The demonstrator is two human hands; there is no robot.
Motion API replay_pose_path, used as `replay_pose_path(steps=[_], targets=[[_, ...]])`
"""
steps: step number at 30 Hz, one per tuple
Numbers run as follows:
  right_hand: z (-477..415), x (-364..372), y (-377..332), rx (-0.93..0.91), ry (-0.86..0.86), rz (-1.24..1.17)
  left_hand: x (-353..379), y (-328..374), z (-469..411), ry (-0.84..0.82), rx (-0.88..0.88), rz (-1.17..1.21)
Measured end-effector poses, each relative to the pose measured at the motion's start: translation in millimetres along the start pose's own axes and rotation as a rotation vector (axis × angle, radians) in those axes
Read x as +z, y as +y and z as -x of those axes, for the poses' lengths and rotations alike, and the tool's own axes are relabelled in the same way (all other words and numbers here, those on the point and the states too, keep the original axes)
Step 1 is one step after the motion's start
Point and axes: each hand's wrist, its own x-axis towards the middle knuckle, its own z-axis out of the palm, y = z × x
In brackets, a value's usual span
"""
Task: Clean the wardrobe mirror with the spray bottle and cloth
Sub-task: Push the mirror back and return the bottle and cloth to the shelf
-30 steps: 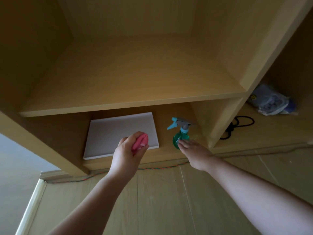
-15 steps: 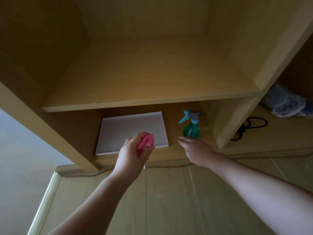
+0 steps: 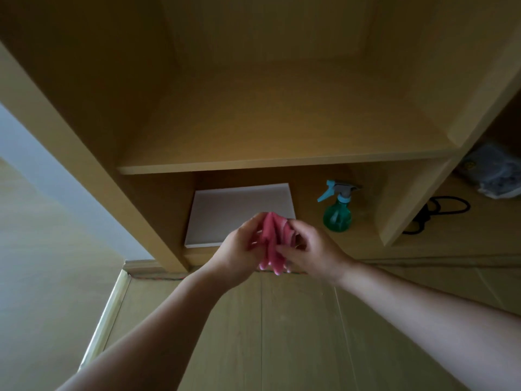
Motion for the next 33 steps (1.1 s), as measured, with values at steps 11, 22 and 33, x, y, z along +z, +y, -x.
replay_pose_path(steps=[11,22,33], targets=[[-2.1,4.5,-5.2,0.004,0.007,0.123,-6.6,-6.3,-7.2,0.37,-0.035,-0.11],[-40.4,3.4,20.4,0.161,0.176,0.518,-31.6,-39.1,-31.4,0.314,-0.087,-0.539],[-110.0,20.6,70.7,0.282,0.11,0.541,-61.3,-103.8,-78.7,0.159,-0.189,-0.686]])
